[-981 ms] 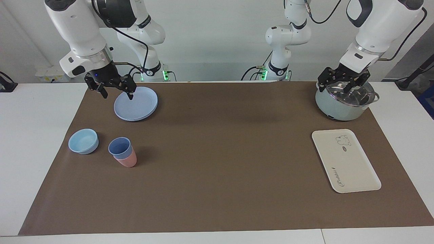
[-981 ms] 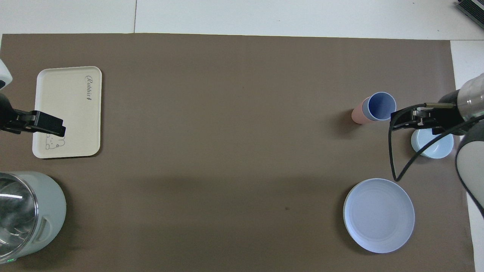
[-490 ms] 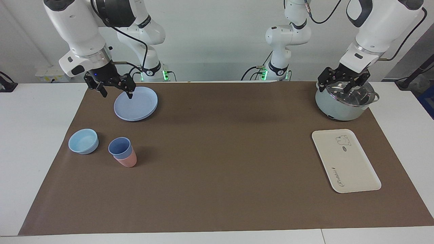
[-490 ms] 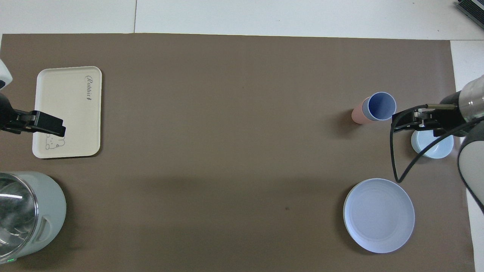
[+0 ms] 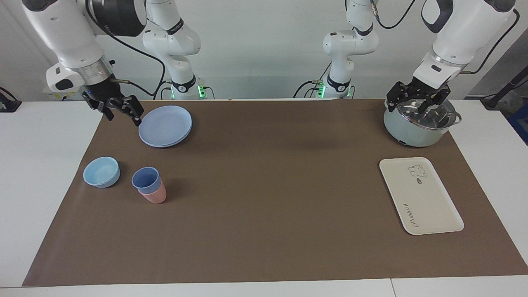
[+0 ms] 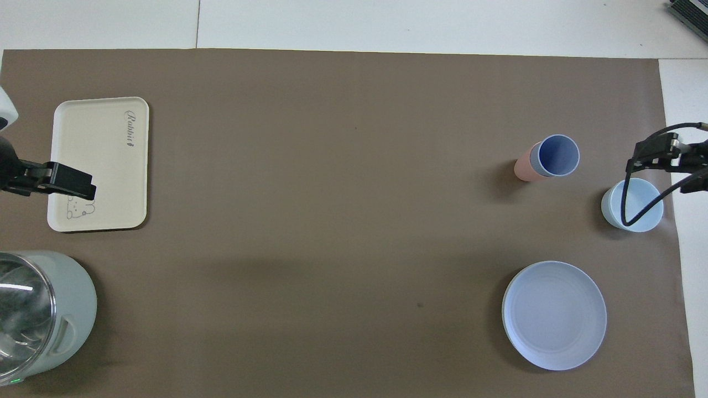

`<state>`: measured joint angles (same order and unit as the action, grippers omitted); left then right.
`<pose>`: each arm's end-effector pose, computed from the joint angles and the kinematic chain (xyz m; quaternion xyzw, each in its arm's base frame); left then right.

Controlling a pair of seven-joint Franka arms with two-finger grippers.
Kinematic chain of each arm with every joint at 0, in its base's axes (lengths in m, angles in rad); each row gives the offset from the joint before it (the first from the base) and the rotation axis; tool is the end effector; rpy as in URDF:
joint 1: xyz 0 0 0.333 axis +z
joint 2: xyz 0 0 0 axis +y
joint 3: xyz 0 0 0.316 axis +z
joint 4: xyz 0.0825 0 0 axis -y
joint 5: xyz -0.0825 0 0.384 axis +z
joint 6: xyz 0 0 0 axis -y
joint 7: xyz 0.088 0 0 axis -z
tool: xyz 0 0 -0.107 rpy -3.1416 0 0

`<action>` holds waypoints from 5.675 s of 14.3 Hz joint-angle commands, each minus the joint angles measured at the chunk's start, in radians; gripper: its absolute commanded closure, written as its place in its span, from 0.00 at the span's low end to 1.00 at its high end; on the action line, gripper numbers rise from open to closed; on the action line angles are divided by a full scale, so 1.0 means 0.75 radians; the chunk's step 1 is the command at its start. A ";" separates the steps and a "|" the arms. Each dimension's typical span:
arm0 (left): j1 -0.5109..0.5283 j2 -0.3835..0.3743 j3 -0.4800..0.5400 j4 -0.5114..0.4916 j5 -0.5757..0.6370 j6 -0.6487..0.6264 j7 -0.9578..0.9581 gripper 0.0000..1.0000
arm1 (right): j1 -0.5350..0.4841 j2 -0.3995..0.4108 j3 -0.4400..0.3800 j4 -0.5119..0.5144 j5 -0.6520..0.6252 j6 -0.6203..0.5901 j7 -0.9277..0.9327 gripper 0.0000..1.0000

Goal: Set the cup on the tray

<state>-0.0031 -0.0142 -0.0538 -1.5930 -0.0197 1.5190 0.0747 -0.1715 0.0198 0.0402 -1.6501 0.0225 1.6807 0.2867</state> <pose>0.5431 -0.0333 0.6175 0.9973 -0.0659 -0.0298 0.0097 0.5635 -0.0724 0.5854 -0.9779 0.2086 -0.0045 0.0120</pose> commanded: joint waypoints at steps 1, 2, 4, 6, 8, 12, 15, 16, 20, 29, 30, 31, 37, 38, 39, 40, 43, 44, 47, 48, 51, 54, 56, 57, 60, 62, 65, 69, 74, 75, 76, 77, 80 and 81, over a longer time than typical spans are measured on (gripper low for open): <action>0.018 -0.038 -0.008 -0.038 -0.006 -0.005 -0.010 0.00 | -0.062 0.129 0.014 0.073 0.060 0.044 0.208 0.08; 0.018 -0.038 -0.010 -0.038 -0.006 -0.005 -0.008 0.00 | -0.084 0.206 0.014 0.142 0.111 0.044 0.300 0.08; 0.018 -0.038 -0.010 -0.038 -0.006 -0.005 -0.008 0.00 | -0.099 0.351 0.012 0.271 0.138 0.046 0.393 0.08; 0.018 -0.038 -0.010 -0.038 -0.006 -0.005 -0.008 0.00 | -0.121 0.458 0.012 0.341 0.146 0.054 0.450 0.08; 0.018 -0.038 -0.010 -0.038 -0.006 -0.005 -0.008 0.00 | -0.125 0.509 0.012 0.341 0.213 0.147 0.597 0.08; 0.018 -0.038 -0.008 -0.038 -0.006 -0.005 -0.008 0.00 | -0.129 0.630 0.012 0.341 0.307 0.195 0.773 0.08; 0.018 -0.038 -0.008 -0.038 -0.006 -0.005 -0.008 0.00 | -0.164 0.726 0.012 0.347 0.387 0.193 0.802 0.08; 0.018 -0.038 -0.010 -0.038 -0.006 -0.005 -0.008 0.00 | -0.164 0.751 0.012 0.347 0.424 0.183 0.802 0.07; 0.018 -0.038 -0.008 -0.038 -0.006 -0.005 -0.008 0.00 | -0.172 0.810 0.012 0.345 0.544 0.162 0.800 0.04; 0.018 -0.038 -0.008 -0.038 -0.006 -0.005 -0.008 0.00 | -0.154 0.788 0.018 0.182 0.743 0.173 0.788 0.04; 0.018 -0.038 -0.008 -0.038 -0.006 -0.005 -0.008 0.00 | -0.154 0.778 0.018 0.165 0.759 0.166 0.782 0.04; 0.018 -0.038 -0.008 -0.038 -0.006 -0.005 -0.008 0.00 | -0.164 0.769 0.018 0.141 0.778 0.168 0.769 0.04; 0.067 -0.038 -0.008 -0.048 -0.006 0.054 -0.008 0.00 | -0.150 0.745 0.020 0.091 0.853 0.160 0.730 0.05; 0.070 -0.038 -0.008 -0.048 -0.006 0.067 -0.006 0.00 | -0.148 0.743 0.022 0.081 0.866 0.158 0.730 0.17; 0.057 -0.038 -0.008 -0.050 -0.006 0.065 -0.004 0.00 | -0.148 0.727 0.030 0.065 0.886 0.156 0.730 0.60; 0.053 -0.038 -0.008 -0.050 -0.006 0.063 -0.010 0.00 | -0.144 0.712 0.030 0.047 0.921 0.156 0.730 1.00; 0.041 -0.049 -0.012 -0.075 -0.006 0.087 -0.028 0.00 | -0.091 0.659 0.032 -0.021 0.968 0.166 0.732 1.00; 0.039 -0.047 -0.018 -0.075 -0.008 0.114 -0.062 0.00 | -0.062 0.626 0.032 -0.045 0.968 0.170 0.732 1.00; -0.034 -0.046 -0.024 -0.077 -0.057 0.157 -0.273 0.00 | 0.093 0.534 0.032 -0.103 0.970 0.219 0.757 1.00; -0.087 -0.044 -0.024 -0.085 -0.076 0.206 -0.381 0.00 | 0.154 0.504 0.032 -0.127 0.970 0.258 0.765 1.00; -0.324 -0.061 -0.024 -0.164 -0.078 0.463 -0.893 0.00 | 0.330 0.461 0.032 -0.152 0.970 0.364 0.869 1.00; -0.556 -0.069 -0.024 -0.287 -0.078 0.749 -1.269 0.00 | 0.490 0.407 0.032 -0.148 0.970 0.485 1.063 1.00; -0.640 -0.043 -0.024 -0.336 -0.078 0.864 -1.345 0.00 | 0.564 0.383 0.032 -0.144 0.970 0.553 1.176 1.00; -0.664 -0.030 -0.024 -0.367 -0.078 0.919 -1.363 0.00 | 0.590 0.371 0.032 -0.140 0.970 0.575 1.223 1.00; -0.748 0.017 -0.022 -0.443 -0.078 1.087 -1.451 0.01 | 0.632 0.364 0.034 -0.132 0.970 0.618 1.301 1.00; -0.773 0.033 -0.024 -0.445 -0.078 1.126 -1.511 0.04 | 0.646 0.364 0.034 -0.134 0.970 0.629 1.303 1.00; -0.779 0.045 -0.024 -0.445 -0.078 1.159 -1.539 0.05 | 0.646 0.364 0.032 -0.134 0.970 0.629 1.303 1.00; -0.796 0.101 -0.024 -0.445 -0.078 1.241 -1.546 0.22 | 0.646 0.364 0.032 -0.134 0.970 0.629 1.303 1.00; -0.804 0.105 -0.024 -0.429 -0.078 1.223 -1.595 1.00 | 0.646 0.364 0.032 -0.134 0.968 0.629 1.301 1.00; -0.802 0.107 -0.024 -0.414 -0.078 1.212 -1.615 1.00 | 0.646 0.364 0.032 -0.134 0.968 0.629 1.303 1.00; -0.802 0.107 -0.022 -0.398 -0.078 1.184 -1.650 1.00 | 0.646 0.364 0.032 -0.134 0.968 0.629 1.303 1.00; -0.800 0.105 -0.020 -0.378 -0.078 1.143 -1.652 1.00 | 0.646 0.364 0.032 -0.134 0.968 0.631 1.305 1.00; -0.779 0.058 -0.010 -0.300 -0.078 0.984 -1.652 1.00 | 0.634 0.364 0.030 -0.134 0.968 0.629 1.305 1.00; -0.765 0.031 -0.010 -0.267 -0.078 0.912 -1.646 1.00 | 0.626 0.364 0.028 -0.134 0.968 0.627 1.303 1.00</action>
<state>-0.5855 0.0563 -0.0812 -1.8440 -0.0721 2.3127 -1.1521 0.3080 0.3114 0.0661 -1.7277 0.7243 2.1431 1.2573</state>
